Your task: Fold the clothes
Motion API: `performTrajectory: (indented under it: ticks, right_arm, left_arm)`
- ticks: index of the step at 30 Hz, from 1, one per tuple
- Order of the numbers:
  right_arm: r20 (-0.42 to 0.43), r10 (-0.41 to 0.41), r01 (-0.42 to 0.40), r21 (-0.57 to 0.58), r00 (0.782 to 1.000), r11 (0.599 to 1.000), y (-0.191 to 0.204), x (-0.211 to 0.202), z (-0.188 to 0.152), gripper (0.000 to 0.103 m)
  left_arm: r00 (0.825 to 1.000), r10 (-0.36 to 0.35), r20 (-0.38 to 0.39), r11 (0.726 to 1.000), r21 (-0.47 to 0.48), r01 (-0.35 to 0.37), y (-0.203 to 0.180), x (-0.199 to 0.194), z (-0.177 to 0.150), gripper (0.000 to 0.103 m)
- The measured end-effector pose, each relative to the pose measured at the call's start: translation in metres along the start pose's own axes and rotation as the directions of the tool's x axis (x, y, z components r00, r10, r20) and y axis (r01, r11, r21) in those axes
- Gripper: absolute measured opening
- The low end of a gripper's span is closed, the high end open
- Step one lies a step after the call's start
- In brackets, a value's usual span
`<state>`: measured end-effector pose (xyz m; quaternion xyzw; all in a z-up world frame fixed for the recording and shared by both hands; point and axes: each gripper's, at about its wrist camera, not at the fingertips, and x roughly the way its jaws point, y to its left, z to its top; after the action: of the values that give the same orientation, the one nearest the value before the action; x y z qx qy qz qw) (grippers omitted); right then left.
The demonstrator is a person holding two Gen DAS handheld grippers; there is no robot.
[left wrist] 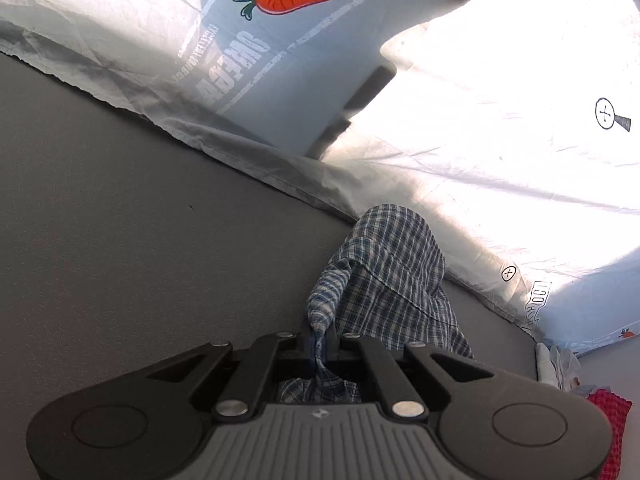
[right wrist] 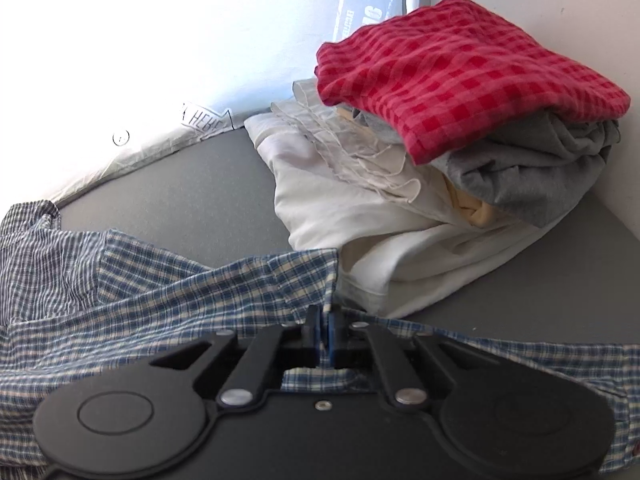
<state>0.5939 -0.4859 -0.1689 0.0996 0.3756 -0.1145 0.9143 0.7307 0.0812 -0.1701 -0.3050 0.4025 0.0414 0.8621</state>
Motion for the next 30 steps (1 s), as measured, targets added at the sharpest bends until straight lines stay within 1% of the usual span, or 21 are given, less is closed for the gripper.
performTrajectory:
  ticks: [2, 4, 5, 7, 9, 10, 13, 15, 16, 17, 18, 20, 21, 22, 23, 24, 25, 26, 27, 28, 30]
  right_arm:
    - [0.064, 0.023, -0.026, 0.052, 0.998, 0.998, -0.008, -0.015, 0.011, 0.002]
    - [0.126, 0.032, -0.044, 0.096, 0.992, 0.994, -0.014, -0.027, 0.023, 0.002]
    - [0.154, 0.033, -0.050, 0.109, 0.988, 0.993, -0.016, -0.031, 0.031, 0.002]
    - [0.187, 0.029, -0.051, 0.112, 0.982, 0.992, -0.016, -0.035, 0.043, 0.001]
    - [0.179, 0.012, -0.027, 0.082, 0.984, 0.996, -0.012, -0.028, 0.049, 0.001]
    - [0.158, 0.003, -0.013, 0.066, 0.987, 0.998, -0.009, -0.020, 0.048, 0.001]
    - [0.090, -0.026, 0.024, 0.018, 0.996, 1.000, -0.001, 0.003, 0.041, 0.001]
    - [0.039, -0.058, 0.058, -0.022, 0.998, 0.998, 0.002, 0.017, 0.031, 0.001]
    - [0.015, -0.071, 0.071, -0.038, 0.997, 0.997, 0.004, 0.023, 0.026, 0.001]
    - [-0.002, -0.076, 0.076, -0.046, 0.997, 0.996, 0.003, 0.027, 0.022, 0.001]
    - [-0.005, -0.076, 0.076, -0.046, 0.997, 0.996, 0.002, 0.028, 0.020, 0.003]
    - [0.001, -0.077, 0.077, -0.035, 0.997, 0.996, 0.000, 0.027, 0.020, 0.005]
    - [0.003, -0.080, 0.080, -0.032, 0.997, 0.996, -0.001, 0.026, 0.021, 0.011]
    - [0.005, -0.082, 0.082, -0.030, 0.997, 0.996, -0.002, 0.025, 0.021, 0.014]
    - [0.007, -0.078, 0.079, -0.027, 0.997, 0.997, -0.002, 0.024, 0.021, 0.018]
    - [0.009, -0.073, 0.073, -0.023, 0.997, 0.997, -0.003, 0.023, 0.021, 0.025]
    - [0.011, -0.067, 0.067, -0.018, 0.998, 0.998, -0.003, 0.022, 0.022, 0.028]
    - [0.013, -0.061, 0.061, -0.014, 0.998, 0.998, -0.003, 0.021, 0.021, 0.032]
    - [0.012, -0.054, 0.054, -0.012, 0.998, 0.998, -0.003, 0.021, 0.021, 0.035]
    - [0.012, -0.049, 0.049, -0.011, 0.999, 0.999, -0.002, 0.021, 0.021, 0.036]
    - [0.010, -0.036, 0.036, -0.011, 0.999, 0.999, -0.001, 0.020, 0.020, 0.041]
  left_arm:
    - [0.999, 0.002, 0.050, 1.000, 0.015, -0.003, -0.008, -0.010, 0.013, 0.001]
    - [0.997, -0.001, 0.076, 0.999, 0.049, -0.003, -0.016, -0.015, 0.025, 0.001]
    - [0.996, 0.008, 0.085, 0.997, 0.081, -0.015, -0.021, -0.015, 0.028, 0.001]
    - [0.994, 0.053, 0.094, 0.982, 0.173, -0.069, -0.032, -0.006, 0.028, 0.002]
    - [0.986, 0.152, 0.069, 0.955, 0.247, -0.165, -0.036, 0.016, 0.021, 0.002]
    - [0.979, 0.198, 0.047, 0.942, 0.267, -0.203, -0.034, 0.028, 0.017, 0.003]
    - [0.950, 0.313, -0.013, 0.903, 0.313, -0.294, -0.027, 0.059, 0.009, 0.013]
    - [0.935, 0.353, -0.034, 0.896, 0.300, -0.327, -0.021, 0.067, 0.008, 0.026]
    - [0.930, 0.365, -0.037, 0.894, 0.292, -0.339, -0.019, 0.067, 0.010, 0.038]
    - [0.928, 0.370, -0.035, 0.891, 0.296, -0.344, -0.018, 0.066, 0.012, 0.044]
    - [0.929, 0.369, -0.029, 0.888, 0.306, -0.343, -0.017, 0.064, 0.014, 0.046]
    - [0.930, 0.366, -0.008, 0.884, 0.317, -0.345, -0.018, 0.056, 0.017, 0.056]
    - [0.932, 0.362, 0.010, 0.883, 0.317, -0.347, -0.019, 0.051, 0.017, 0.061]
    - [0.934, 0.356, 0.034, 0.884, 0.313, -0.348, -0.020, 0.044, 0.017, 0.068]
    - [0.941, 0.334, 0.055, 0.892, 0.304, -0.334, -0.020, 0.037, 0.018, 0.071]
    - [0.952, 0.297, 0.072, 0.907, 0.291, -0.304, -0.020, 0.029, 0.019, 0.074]
    - [0.962, 0.262, 0.081, 0.921, 0.276, -0.275, -0.021, 0.022, 0.019, 0.081]
    - [0.969, 0.231, 0.084, 0.935, 0.258, -0.245, -0.021, 0.015, 0.020, 0.085]
    - [0.976, 0.200, 0.087, 0.947, 0.239, -0.215, -0.022, 0.008, 0.021, 0.085]
    - [0.979, 0.182, 0.093, 0.953, 0.230, -0.199, -0.023, 0.001, 0.020, 0.085]
    - [0.978, 0.175, 0.112, 0.951, 0.238, -0.197, -0.027, -0.011, 0.014, 0.086]
